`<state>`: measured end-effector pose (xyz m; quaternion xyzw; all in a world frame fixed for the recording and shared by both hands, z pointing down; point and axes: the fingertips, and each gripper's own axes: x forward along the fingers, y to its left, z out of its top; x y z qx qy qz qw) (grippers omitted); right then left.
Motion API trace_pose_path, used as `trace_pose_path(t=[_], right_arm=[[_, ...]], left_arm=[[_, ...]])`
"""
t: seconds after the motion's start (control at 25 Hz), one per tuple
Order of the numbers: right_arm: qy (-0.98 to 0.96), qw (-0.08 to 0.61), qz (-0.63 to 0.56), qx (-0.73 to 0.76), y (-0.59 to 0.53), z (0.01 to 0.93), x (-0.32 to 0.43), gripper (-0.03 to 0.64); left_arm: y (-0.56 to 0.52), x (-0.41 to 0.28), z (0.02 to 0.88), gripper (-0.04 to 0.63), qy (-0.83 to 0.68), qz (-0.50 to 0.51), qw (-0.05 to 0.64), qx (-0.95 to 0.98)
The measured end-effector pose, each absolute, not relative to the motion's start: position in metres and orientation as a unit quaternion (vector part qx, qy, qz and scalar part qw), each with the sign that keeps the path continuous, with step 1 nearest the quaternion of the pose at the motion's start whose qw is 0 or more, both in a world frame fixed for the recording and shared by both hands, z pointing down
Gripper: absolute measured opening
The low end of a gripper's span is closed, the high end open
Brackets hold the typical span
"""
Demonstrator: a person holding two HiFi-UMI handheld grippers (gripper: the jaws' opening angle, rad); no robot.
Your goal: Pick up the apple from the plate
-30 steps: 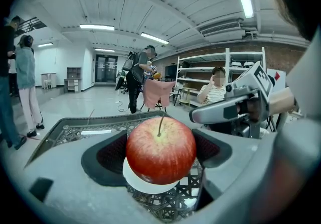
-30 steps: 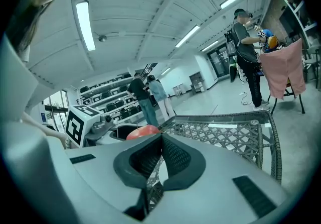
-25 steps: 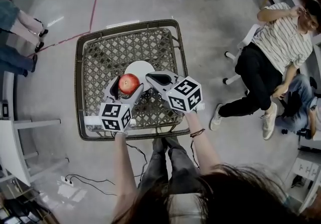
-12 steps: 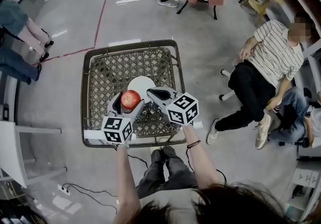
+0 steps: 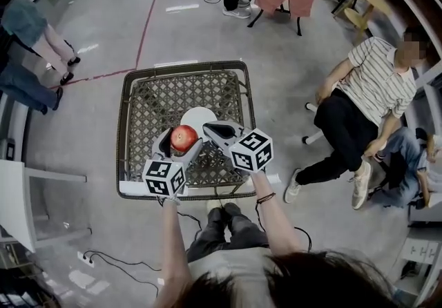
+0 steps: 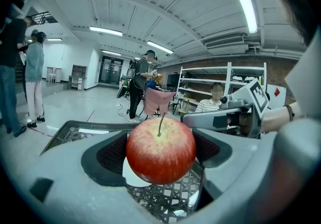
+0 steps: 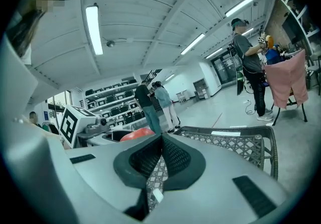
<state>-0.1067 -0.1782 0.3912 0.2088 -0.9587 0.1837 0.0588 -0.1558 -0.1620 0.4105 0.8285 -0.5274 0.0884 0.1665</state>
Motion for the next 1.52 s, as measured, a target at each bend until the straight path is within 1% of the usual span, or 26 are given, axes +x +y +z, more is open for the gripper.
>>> trace_pose_path(t=[0.52, 1.12, 1.52], right_arm=[[-0.963, 0.03, 0.171, 0.206, -0.164, 0.358, -0.101, 0.009], [-0.971, 0.028, 0.148, 0.183, -0.144, 0.338, -0.105, 0.009], [-0.975, 0.015, 0.135, 0.178, -0.14, 0.325, -0.106, 0.009]], left_arm=[[-0.144, -0.162, 0.382, 0.414, -0.527, 0.077, 0.156, 0.832], [-0.129, -0.154, 0.363, 0.414, -0.511, 0.07, 0.14, 0.845], [-0.122, -0.149, 0.351, 0.414, -0.503, 0.064, 0.127, 0.852]])
